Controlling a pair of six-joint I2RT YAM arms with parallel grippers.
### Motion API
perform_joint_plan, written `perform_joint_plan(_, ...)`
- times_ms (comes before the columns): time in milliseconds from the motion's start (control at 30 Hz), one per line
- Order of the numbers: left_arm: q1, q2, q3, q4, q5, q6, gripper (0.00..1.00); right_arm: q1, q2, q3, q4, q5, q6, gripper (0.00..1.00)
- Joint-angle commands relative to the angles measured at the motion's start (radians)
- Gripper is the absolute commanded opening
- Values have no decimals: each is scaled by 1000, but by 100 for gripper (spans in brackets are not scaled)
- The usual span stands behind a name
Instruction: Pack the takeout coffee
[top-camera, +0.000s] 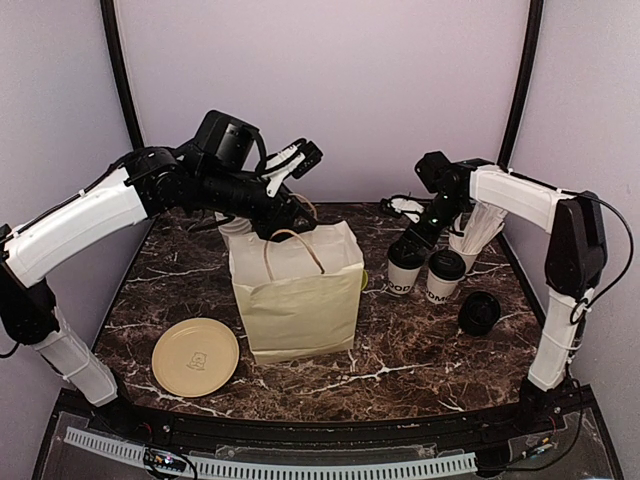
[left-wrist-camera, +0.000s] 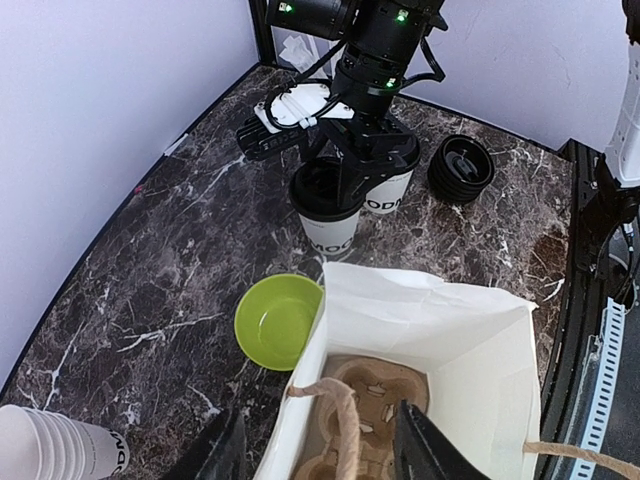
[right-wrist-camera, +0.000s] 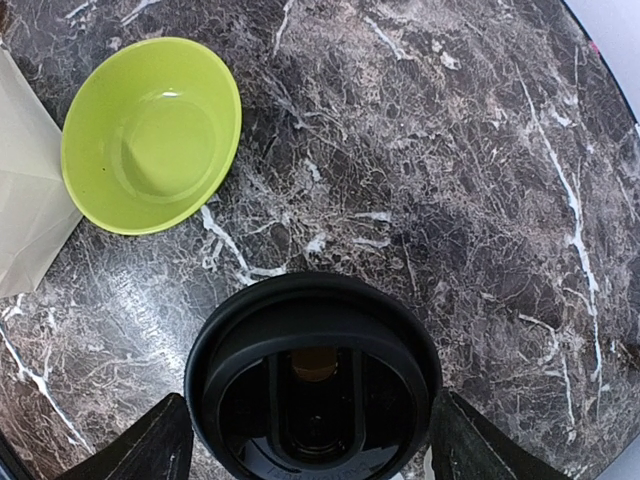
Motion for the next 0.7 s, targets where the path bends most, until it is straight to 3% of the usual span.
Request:
perform_joint_plan(0,0,-37,-15,11,-3,-6,53,-3,26,41,-6,7,-3,80)
perform_joint_plan(200,0,-45,-15,5,-18,1,54,-1,36,46,-38,18,-8,70)
perform_joint_plan(433,1,-43,-7,-6,-35,3,59,-1,30,29,-57,40,-12,74)
perform_joint_plan(667,1,-34,23,-55,-86,6,60,5,-15,60,-99,17,5,59)
